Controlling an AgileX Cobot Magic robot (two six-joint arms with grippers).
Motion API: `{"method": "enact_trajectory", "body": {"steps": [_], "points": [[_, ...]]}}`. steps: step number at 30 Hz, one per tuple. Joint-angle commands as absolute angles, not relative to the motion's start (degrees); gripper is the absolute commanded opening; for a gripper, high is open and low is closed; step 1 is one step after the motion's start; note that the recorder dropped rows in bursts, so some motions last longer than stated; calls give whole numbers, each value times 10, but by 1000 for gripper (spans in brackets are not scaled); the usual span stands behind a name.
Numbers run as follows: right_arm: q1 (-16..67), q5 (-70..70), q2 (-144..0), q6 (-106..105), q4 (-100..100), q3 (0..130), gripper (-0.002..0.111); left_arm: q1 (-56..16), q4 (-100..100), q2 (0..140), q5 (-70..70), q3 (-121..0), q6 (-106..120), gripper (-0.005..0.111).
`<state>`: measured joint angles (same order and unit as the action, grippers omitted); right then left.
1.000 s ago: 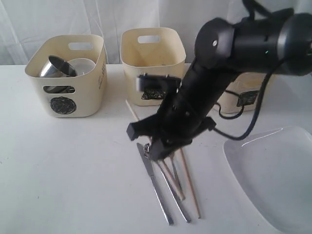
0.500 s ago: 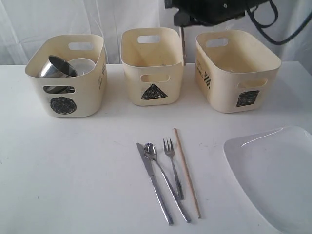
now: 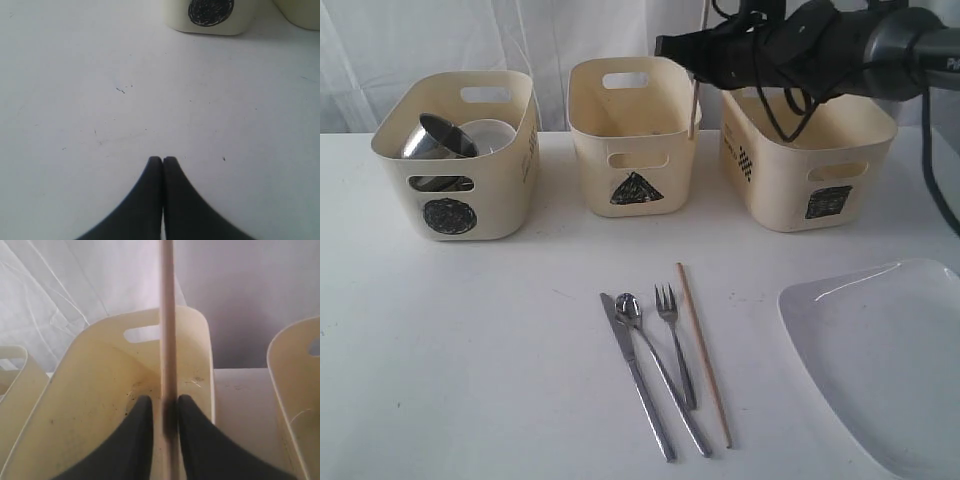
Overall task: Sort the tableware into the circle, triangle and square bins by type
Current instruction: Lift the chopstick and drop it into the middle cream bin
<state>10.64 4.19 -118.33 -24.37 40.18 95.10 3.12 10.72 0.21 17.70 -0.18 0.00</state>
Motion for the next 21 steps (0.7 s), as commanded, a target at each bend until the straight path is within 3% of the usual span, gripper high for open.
{"method": "enact_trajectory", "body": {"steps": [1,8,21], "points": [[121,18,-1196,-285,403,986,26,27,110,0,176,0,0,0],[123,21,-1200,-302,403,999,26,27,110,0,176,0,0,0],[120,201,-1133,-318,366,999,26,27,110,0,176,0,0,0]]}}
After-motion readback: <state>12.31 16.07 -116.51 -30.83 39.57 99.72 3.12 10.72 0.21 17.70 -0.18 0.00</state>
